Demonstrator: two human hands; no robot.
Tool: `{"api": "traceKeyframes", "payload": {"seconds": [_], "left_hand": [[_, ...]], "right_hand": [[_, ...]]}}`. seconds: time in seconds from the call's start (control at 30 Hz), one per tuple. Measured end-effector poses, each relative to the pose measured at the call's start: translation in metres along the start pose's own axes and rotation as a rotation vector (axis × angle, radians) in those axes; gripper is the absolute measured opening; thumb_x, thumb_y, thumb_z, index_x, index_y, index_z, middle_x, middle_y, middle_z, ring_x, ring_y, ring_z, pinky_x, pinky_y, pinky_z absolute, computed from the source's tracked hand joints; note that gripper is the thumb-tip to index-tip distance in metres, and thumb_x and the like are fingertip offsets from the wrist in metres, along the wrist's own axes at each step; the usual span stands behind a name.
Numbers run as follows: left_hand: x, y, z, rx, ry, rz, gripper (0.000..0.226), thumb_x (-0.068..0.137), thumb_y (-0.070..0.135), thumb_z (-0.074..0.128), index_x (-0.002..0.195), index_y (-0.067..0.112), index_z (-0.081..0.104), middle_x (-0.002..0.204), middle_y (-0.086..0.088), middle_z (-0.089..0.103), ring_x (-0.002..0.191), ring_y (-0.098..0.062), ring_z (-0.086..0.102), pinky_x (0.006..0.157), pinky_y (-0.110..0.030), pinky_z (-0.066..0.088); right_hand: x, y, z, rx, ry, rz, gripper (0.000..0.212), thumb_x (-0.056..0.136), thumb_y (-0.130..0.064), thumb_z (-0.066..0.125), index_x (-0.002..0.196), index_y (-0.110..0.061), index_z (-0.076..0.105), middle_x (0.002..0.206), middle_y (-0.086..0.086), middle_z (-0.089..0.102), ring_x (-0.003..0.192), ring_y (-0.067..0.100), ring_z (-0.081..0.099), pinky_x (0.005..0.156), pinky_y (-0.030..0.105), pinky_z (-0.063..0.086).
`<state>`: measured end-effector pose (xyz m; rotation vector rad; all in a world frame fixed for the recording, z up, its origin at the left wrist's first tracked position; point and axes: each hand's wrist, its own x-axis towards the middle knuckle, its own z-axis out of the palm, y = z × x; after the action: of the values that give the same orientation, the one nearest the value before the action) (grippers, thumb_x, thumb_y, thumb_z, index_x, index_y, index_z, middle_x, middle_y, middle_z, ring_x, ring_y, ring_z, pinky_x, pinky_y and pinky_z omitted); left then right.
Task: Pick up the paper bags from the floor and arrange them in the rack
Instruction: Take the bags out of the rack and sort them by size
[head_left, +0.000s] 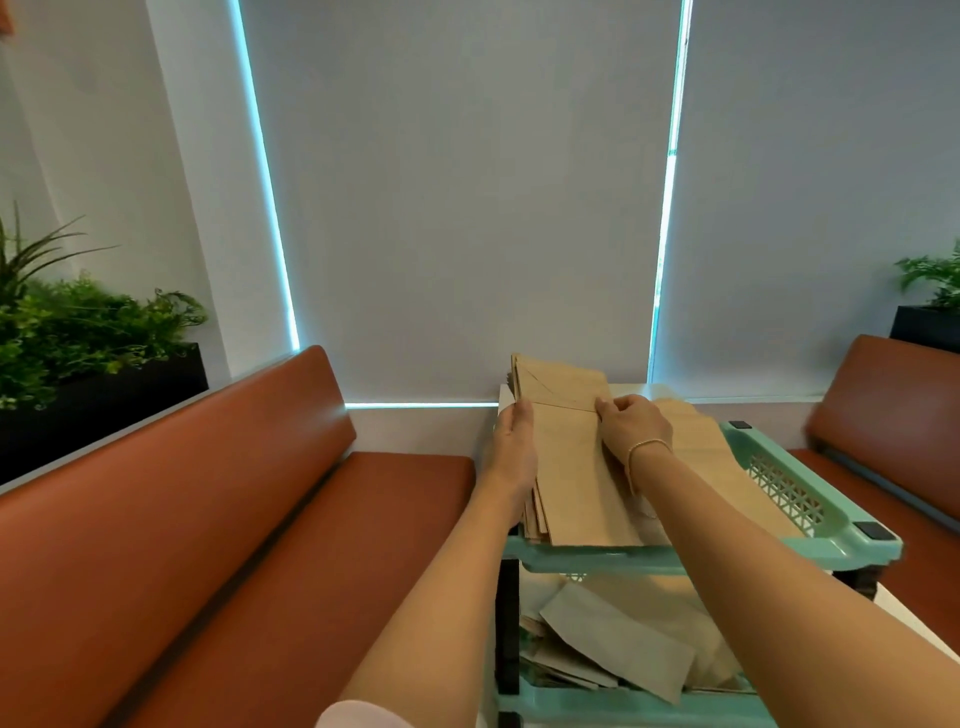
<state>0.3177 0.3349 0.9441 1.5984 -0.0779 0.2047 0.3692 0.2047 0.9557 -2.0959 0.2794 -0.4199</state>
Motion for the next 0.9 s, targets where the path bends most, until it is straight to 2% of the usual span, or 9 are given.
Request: {"api": "traceKeyframes", "payload": {"seconds": [0.07, 0.2, 0.33, 0.4, 0.47, 0.53, 0.6, 0.7, 0.9], "left_hand": [[0.001, -0.001, -0.001, -0.006, -0.01, -0.024, 0.048, 0.098, 0.049, 0.033, 0.135, 0.02, 0.043, 0.131, 0.001, 0.053, 0.121, -0.02, 0.051, 0.104, -0.042, 0.042], [0.001, -0.002, -0.002, -0.052, 0.006, -0.058, 0.03, 0.097, 0.026, 0.049, 0.126, 0.018, 0.049, 0.118, -0.004, 0.062, 0.104, -0.021, 0.061, 0.089, -0.038, 0.053], [0.004, -0.003, -0.005, -0.23, 0.184, -0.076, 0.02, 0.097, 0.018, 0.048, 0.116, 0.013, 0.052, 0.112, -0.01, 0.063, 0.098, -0.025, 0.062, 0.085, -0.04, 0.054], [0.007, -0.003, -0.01, -0.352, 0.315, -0.11, 0.021, 0.096, 0.014, 0.048, 0.117, 0.009, 0.051, 0.111, -0.011, 0.062, 0.098, -0.028, 0.061, 0.087, -0.043, 0.052], [0.013, -0.002, -0.019, -0.428, 0.395, -0.145, 0.024, 0.095, 0.012, 0.05, 0.12, 0.008, 0.052, 0.113, -0.013, 0.061, 0.102, -0.031, 0.061, 0.09, -0.047, 0.051], [0.02, 0.001, -0.03, -0.41, 0.421, -0.142, 0.025, 0.095, 0.013, 0.051, 0.12, 0.009, 0.052, 0.114, -0.012, 0.061, 0.104, -0.031, 0.06, 0.091, -0.048, 0.05], [0.028, 0.009, -0.043, -0.382, 0.442, -0.1, 0.023, 0.095, 0.017, 0.052, 0.118, 0.014, 0.052, 0.114, -0.008, 0.061, 0.104, -0.03, 0.06, 0.092, -0.049, 0.05], [0.036, 0.018, -0.059, -0.321, 0.471, -0.043, 0.03, 0.093, 0.024, 0.054, 0.122, 0.019, 0.049, 0.117, -0.007, 0.061, 0.104, -0.028, 0.061, 0.091, -0.05, 0.051], [0.029, 0.015, -0.062, -0.281, 0.408, -0.041, 0.047, 0.09, 0.028, 0.056, 0.133, 0.014, 0.043, 0.124, -0.008, 0.058, 0.111, -0.028, 0.058, 0.093, -0.051, 0.049]], "right_hand": [[-0.001, -0.001, 0.003, -0.001, -0.008, 0.005, 0.04, 0.096, -0.038, 0.042, 0.117, -0.01, 0.061, 0.12, 0.012, 0.062, 0.113, 0.032, 0.052, 0.093, 0.034, 0.04], [-0.002, -0.003, 0.0, 0.049, -0.027, -0.033, 0.046, 0.099, -0.038, 0.034, 0.115, -0.005, 0.061, 0.119, 0.014, 0.061, 0.113, 0.033, 0.051, 0.094, 0.035, 0.038], [-0.007, 0.001, -0.013, 0.259, -0.137, -0.011, 0.054, 0.1, -0.042, 0.025, 0.106, -0.008, 0.066, 0.097, 0.013, 0.061, 0.096, 0.03, 0.053, 0.094, 0.042, 0.042], [-0.01, 0.007, -0.016, 0.303, -0.183, 0.028, 0.042, 0.1, -0.034, 0.031, 0.093, -0.013, 0.066, 0.093, 0.014, 0.06, 0.078, 0.026, 0.055, 0.077, 0.042, 0.049], [-0.016, 0.013, -0.017, 0.266, -0.261, 0.049, 0.023, 0.096, -0.017, 0.041, 0.101, -0.009, 0.062, 0.087, 0.013, 0.058, 0.064, 0.022, 0.053, 0.06, 0.036, 0.049], [-0.02, 0.015, -0.015, 0.095, -0.384, -0.045, 0.022, 0.089, -0.011, 0.057, 0.111, -0.012, 0.059, 0.091, 0.009, 0.06, 0.071, 0.021, 0.055, 0.067, 0.035, 0.049], [-0.028, 0.012, -0.012, -0.123, -0.553, -0.151, 0.047, 0.081, -0.016, 0.07, 0.124, -0.018, 0.052, 0.111, 0.006, 0.059, 0.095, 0.019, 0.055, 0.085, 0.034, 0.046], [-0.046, -0.001, -0.001, -0.408, -0.742, -0.21, 0.075, 0.079, -0.02, 0.072, 0.143, -0.024, 0.033, 0.142, 0.005, 0.042, 0.126, 0.024, 0.043, 0.106, 0.039, 0.036], [-0.064, -0.011, 0.02, -0.713, -0.78, -0.365, 0.048, 0.092, -0.024, 0.052, 0.138, -0.016, 0.038, 0.132, 0.006, 0.05, 0.12, 0.022, 0.047, 0.093, 0.027, 0.038]]}}
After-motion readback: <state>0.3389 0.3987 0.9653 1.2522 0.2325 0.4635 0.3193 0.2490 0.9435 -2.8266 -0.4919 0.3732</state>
